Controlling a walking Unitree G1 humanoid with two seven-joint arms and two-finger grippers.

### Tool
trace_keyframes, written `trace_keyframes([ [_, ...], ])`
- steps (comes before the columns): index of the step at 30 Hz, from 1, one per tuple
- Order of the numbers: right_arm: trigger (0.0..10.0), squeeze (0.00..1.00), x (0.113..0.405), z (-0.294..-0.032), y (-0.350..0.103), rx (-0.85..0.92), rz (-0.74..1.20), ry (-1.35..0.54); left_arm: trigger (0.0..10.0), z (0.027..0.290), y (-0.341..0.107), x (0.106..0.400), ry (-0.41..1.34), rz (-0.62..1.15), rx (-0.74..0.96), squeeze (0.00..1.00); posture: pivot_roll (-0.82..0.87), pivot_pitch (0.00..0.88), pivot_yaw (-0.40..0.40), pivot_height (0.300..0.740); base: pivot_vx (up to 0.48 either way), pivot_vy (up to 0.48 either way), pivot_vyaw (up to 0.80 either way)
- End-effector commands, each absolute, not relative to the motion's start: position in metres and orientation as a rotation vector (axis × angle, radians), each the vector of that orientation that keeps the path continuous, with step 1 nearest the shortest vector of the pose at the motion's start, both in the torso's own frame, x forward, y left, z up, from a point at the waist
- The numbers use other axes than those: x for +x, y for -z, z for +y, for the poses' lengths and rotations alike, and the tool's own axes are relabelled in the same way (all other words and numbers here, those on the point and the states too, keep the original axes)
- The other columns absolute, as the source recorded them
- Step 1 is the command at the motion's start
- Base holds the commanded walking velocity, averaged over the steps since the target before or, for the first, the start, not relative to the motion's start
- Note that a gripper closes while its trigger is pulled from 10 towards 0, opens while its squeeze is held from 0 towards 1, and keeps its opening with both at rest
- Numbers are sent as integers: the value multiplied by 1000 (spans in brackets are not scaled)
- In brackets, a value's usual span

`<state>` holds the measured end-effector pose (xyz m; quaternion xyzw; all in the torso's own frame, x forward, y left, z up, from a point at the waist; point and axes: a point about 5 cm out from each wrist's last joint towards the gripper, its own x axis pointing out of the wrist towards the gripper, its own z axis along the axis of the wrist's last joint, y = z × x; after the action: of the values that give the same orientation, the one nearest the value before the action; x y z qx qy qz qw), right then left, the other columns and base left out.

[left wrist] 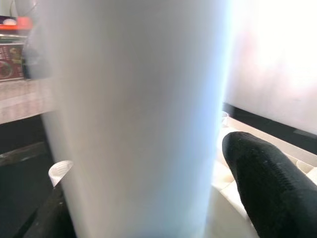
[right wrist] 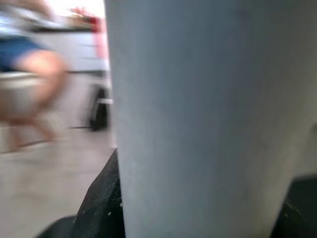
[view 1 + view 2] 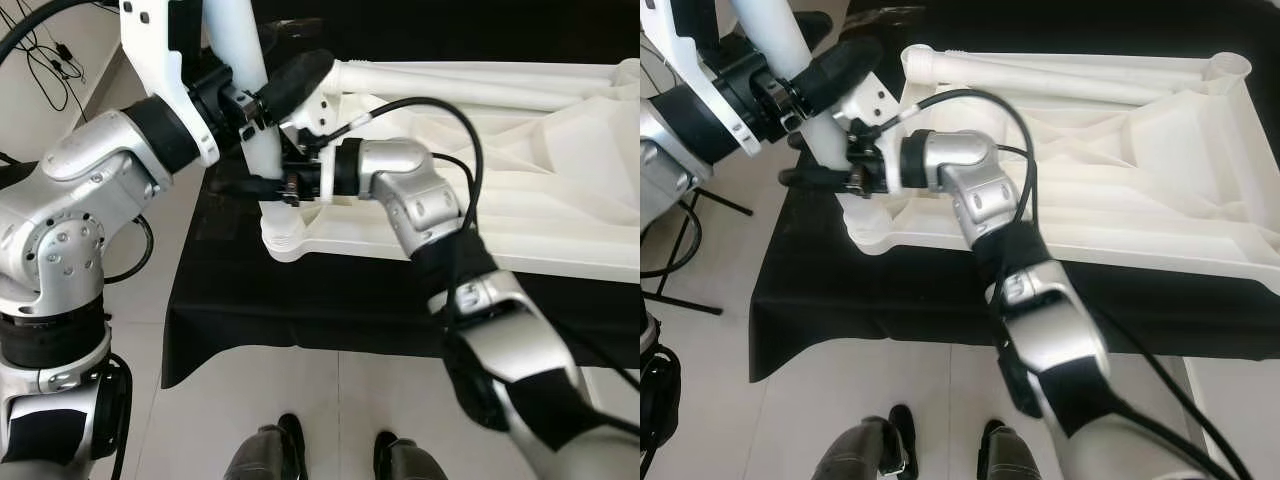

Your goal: Building children table

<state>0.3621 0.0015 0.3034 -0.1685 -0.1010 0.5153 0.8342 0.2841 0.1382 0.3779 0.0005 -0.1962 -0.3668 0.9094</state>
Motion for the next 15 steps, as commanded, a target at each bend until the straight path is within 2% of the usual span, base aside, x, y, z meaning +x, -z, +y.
trace_keyframes([
  [1,0,0,379,-15,-265,-418,-8,-868,10000,140,-380,280,772,-420,27,0,58,314,88,740,0,0,0],
  [3,0,0,366,-13,-246,-347,7,-721,10000,142,-380,281,784,-417,17,0,54,317,87,740,0,0,0],
  [6,0,0,357,-10,-238,-260,13,-720,10000,143,-379,282,786,-409,12,0,47,309,92,740,0,0,0],
  [15,0,0,362,-8,-246,-265,3,-684,10000,144,-377,284,783,-403,23,0,48,293,82,740,0,0,0],
])
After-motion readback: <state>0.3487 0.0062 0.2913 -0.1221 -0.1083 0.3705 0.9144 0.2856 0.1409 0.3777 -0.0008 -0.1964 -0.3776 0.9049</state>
